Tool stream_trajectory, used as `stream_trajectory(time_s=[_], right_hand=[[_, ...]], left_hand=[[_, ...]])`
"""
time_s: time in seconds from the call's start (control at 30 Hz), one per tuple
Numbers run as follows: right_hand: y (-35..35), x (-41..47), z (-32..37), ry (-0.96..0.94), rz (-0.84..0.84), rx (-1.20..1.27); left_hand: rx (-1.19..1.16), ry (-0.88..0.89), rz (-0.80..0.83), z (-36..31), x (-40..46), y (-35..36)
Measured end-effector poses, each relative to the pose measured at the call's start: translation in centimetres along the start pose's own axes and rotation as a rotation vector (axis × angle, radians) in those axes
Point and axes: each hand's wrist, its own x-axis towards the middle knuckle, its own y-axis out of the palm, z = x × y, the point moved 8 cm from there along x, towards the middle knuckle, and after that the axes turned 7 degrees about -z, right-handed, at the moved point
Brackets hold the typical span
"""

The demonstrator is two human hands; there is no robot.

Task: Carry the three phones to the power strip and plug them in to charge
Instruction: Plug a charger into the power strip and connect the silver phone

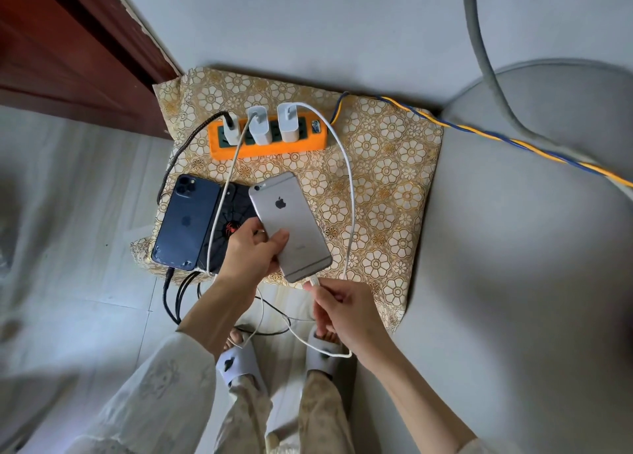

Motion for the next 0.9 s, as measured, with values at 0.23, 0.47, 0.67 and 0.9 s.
stream_trajectory(time_s=[0.23, 0.47, 0.67, 0.9], right_hand=[[-1.4, 2.7, -0.7, 0.121, -0.009, -0.017], [0.8, 4.7, -1.3, 0.174, -0.059, -0.048], [2.1, 6.3, -1.1, 0.181, -0.156, -0.080], [2.8, 7.4, 0.5, 0.103, -0.412, -0.360]], left_hand=[[0.239, 0.041, 0.030, 0.2, 1.3, 0.2], [0.372, 0.048, 0.060, 2.9, 0.9, -0.8], [0.881, 0.508, -0.110, 1.2, -0.2, -3.1], [1.316, 0.504, 0.045, 5.2, -0.6, -2.6]])
